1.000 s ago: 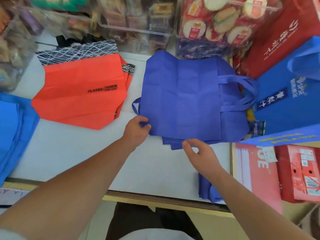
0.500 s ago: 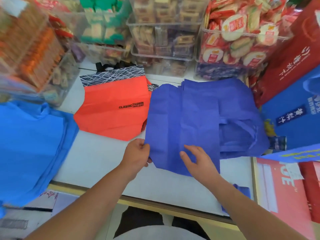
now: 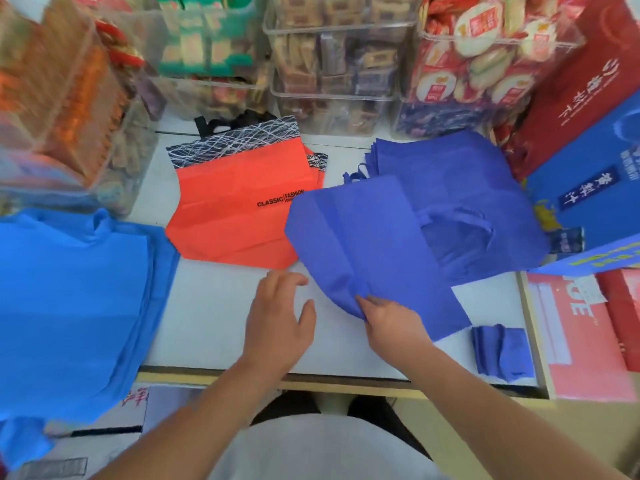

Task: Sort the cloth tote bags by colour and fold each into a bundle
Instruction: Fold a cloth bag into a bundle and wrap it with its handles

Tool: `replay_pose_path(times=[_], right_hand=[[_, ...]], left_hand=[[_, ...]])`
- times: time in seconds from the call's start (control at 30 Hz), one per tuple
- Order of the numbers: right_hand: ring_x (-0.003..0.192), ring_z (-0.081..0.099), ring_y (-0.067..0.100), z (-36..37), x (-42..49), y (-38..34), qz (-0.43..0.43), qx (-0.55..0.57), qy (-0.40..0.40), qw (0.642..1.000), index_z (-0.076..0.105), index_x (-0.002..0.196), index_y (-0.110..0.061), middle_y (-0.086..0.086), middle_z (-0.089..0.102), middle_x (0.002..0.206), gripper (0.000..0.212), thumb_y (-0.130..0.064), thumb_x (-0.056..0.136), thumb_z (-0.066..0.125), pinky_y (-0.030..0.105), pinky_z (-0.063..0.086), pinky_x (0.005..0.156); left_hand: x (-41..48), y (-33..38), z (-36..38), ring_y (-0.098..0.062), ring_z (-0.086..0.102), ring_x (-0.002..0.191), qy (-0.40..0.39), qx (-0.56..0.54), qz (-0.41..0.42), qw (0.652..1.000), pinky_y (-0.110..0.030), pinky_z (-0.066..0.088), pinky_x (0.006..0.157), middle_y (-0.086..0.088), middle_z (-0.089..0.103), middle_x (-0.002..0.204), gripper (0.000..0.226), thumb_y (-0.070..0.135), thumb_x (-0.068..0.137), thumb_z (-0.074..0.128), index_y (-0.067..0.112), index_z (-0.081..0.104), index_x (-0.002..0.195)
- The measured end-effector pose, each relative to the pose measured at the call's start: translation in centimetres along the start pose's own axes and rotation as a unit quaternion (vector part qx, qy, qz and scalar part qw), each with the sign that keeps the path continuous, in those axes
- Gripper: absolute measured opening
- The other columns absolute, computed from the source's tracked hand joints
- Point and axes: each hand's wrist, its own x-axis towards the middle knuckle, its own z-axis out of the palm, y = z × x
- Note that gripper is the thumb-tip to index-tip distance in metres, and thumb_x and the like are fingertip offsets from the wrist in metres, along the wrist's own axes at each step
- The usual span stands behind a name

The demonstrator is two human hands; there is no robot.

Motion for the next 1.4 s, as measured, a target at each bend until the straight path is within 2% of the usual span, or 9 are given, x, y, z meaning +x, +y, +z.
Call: replay_pose_path(times=[0.13, 0.33, 0.47, 0.63, 0.87, 0.97, 1.1, 1.3, 1.4], right_hand=[[0.132, 0.048, 0.027, 1.2, -1.6, -0.3, -0.125, -0.086, -0.029, 0.988, 0.032, 0.155, -0.024, 0.001, 0.048, 0.146, 0.063, -0.011, 0.096, 0.049, 0.035, 0.04, 0.104], [0.092, 0.063, 0.008, 0.9, -4.4, 1.6, -0.098, 0.216, 0.064, 0.969, 0.067, 0.117, -0.036, -0.018, 0.07, 0.105, 0.026, -0.047, 0.098, 0.054, 0.035, 0.055, 0.081], [0.094, 0.06, 0.003, -0.4, -4.9, 2.8, -0.071, 0.171, 0.017, 0.983, 0.069, 0.115, -0.036, -0.019, 0.069, 0.106, 0.037, -0.061, 0.098, 0.049, 0.028, 0.052, 0.084], [0.069, 0.055, 0.013, -1.8, -4.8, 4.7, 0.012, 0.15, 0.05, 0.987, 0.063, 0.09, -0.028, -0.007, 0.058, 0.069, 0.038, -0.06, 0.1, 0.044, 0.032, 0.05, 0.067], [0.083, 0.058, 0.024, 1.7, 0.0, 7.1, 0.131, 0.23, 0.138, 0.954, 0.067, 0.095, -0.021, -0.003, 0.058, 0.093, 0.022, -0.037, 0.102, 0.054, 0.037, 0.052, 0.071], [0.094, 0.059, 0.033, 4.8, 2.6, 7.4, 0.144, 0.269, 0.16, 0.939, 0.07, 0.101, -0.013, 0.003, 0.058, 0.106, 0.019, -0.028, 0.1, 0.058, 0.038, 0.05, 0.076], [0.107, 0.056, 0.035, 6.1, 4.4, 7.9, 0.192, 0.282, 0.161, 0.926, 0.069, 0.11, -0.014, 0.006, 0.061, 0.121, 0.023, -0.032, 0.1, 0.058, 0.039, 0.048, 0.086], [0.131, 0.047, 0.045, 7.3, 1.4, 5.9, 0.098, 0.111, 0.295, 0.944, 0.064, 0.127, -0.009, 0.022, 0.052, 0.144, 0.038, -0.023, 0.092, 0.068, 0.058, 0.042, 0.108], [0.148, 0.034, 0.035, 9.1, -0.9, 1.9, 0.011, 0.155, 0.201, 0.967, 0.059, 0.139, -0.022, 0.008, 0.042, 0.158, 0.047, -0.045, 0.099, 0.05, 0.054, 0.031, 0.119]], left_hand=[[2.1, -3.2, -3.2, -0.035, 0.033, 0.146, -0.107, 0.218, 0.258, 0.935, -0.057, 0.025, 0.118, -0.007, 0.04, 0.158, 0.063, 0.045, 0.08, 0.072, 0.023, 0.059, 0.138], [0.3, -4.4, -3.0, -0.009, 0.024, 0.15, -0.409, 0.15, 0.131, 0.891, -0.026, 0.013, 0.123, 0.015, 0.031, 0.16, 0.084, 0.076, 0.082, 0.059, 0.032, 0.041, 0.152], [-0.1, -3.7, -2.5, -0.016, 0.062, 0.108, -0.395, 0.148, 0.105, 0.901, -0.034, 0.05, 0.088, 0.011, 0.068, 0.116, 0.03, 0.045, 0.103, 0.046, 0.03, 0.063, 0.122], [2.9, -2.6, -4.8, -0.021, 0.049, 0.076, -0.387, 0.196, 0.104, 0.895, -0.035, 0.034, 0.063, 0.007, 0.05, 0.07, 0.024, 0.043, 0.102, 0.049, 0.023, 0.048, 0.088], [4.8, -2.7, -4.5, -0.035, 0.058, 0.12, -0.172, 0.272, 0.233, 0.918, -0.047, 0.046, 0.102, -0.009, 0.063, 0.128, 0.043, 0.016, 0.076, 0.076, 0.013, 0.067, 0.117], [2.0, -3.9, -1.7, -0.03, 0.051, 0.136, -0.264, 0.265, 0.273, 0.886, -0.048, 0.031, 0.117, -0.008, 0.057, 0.143, 0.041, 0.029, 0.08, 0.078, 0.018, 0.069, 0.119], [0.3, -5.8, 1.1, -0.023, 0.005, 0.156, -0.458, 0.301, 0.139, 0.825, -0.048, 0.006, 0.126, -0.001, 0.011, 0.169, 0.055, 0.044, 0.103, 0.045, 0.027, 0.034, 0.154], [0.3, -7.5, 3.6, -0.017, 0.004, 0.156, -0.457, 0.287, 0.071, 0.839, -0.047, 0.017, 0.124, 0.01, 0.006, 0.17, 0.068, 0.064, 0.096, 0.017, 0.037, 0.026, 0.157], [0.5, -7.5, 3.8, -0.017, 0.008, 0.156, -0.429, 0.28, 0.071, 0.856, -0.045, 0.021, 0.122, 0.01, 0.004, 0.17, 0.084, 0.075, 0.084, 0.011, 0.038, 0.025, 0.158]])
